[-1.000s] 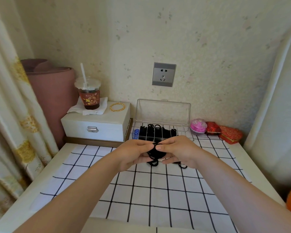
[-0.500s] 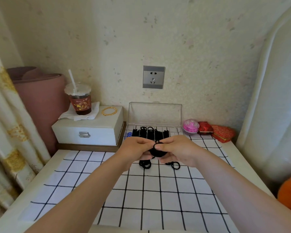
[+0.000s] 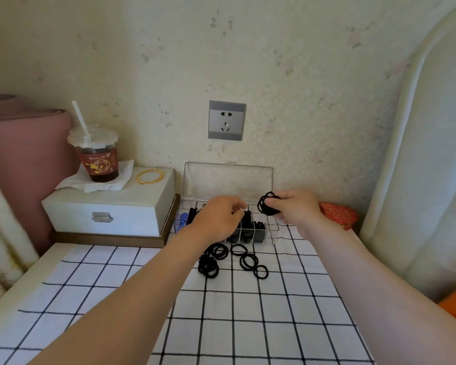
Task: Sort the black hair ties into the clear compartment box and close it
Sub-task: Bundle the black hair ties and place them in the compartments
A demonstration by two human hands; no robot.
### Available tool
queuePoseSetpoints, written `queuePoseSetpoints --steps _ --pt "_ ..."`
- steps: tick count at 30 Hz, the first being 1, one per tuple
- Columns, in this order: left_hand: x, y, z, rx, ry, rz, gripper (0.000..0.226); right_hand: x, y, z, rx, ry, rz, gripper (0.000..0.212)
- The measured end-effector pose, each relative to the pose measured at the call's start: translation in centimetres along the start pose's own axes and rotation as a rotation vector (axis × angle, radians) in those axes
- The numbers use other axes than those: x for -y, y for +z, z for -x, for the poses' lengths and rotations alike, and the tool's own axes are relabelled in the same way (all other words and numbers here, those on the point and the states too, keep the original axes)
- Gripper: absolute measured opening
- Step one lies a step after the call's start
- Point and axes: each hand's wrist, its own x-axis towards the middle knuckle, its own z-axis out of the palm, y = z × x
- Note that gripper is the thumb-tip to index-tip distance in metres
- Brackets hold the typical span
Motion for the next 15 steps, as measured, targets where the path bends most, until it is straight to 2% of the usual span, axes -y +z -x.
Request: queuePoseSetpoints --steps 3,6,15 --pt "0.8 1.0 -1.4 -0.027 0.064 -0.102 0.031 -0.7 1.1 -1.1 -0.030 -0.074 0.203 0.006" --pt "1.6 1.5 -2.3 -0.056 0.115 -0.193 0.034 -0.9 2.0 -1.7 -0.015 -0.147 0.415 0.011" --pt "2.4 2.6 -3.2 -0.033 0.117 -0.201 0.044 -1.3 4.2 -2.5 -0.081 -0.244 0.780 0.017"
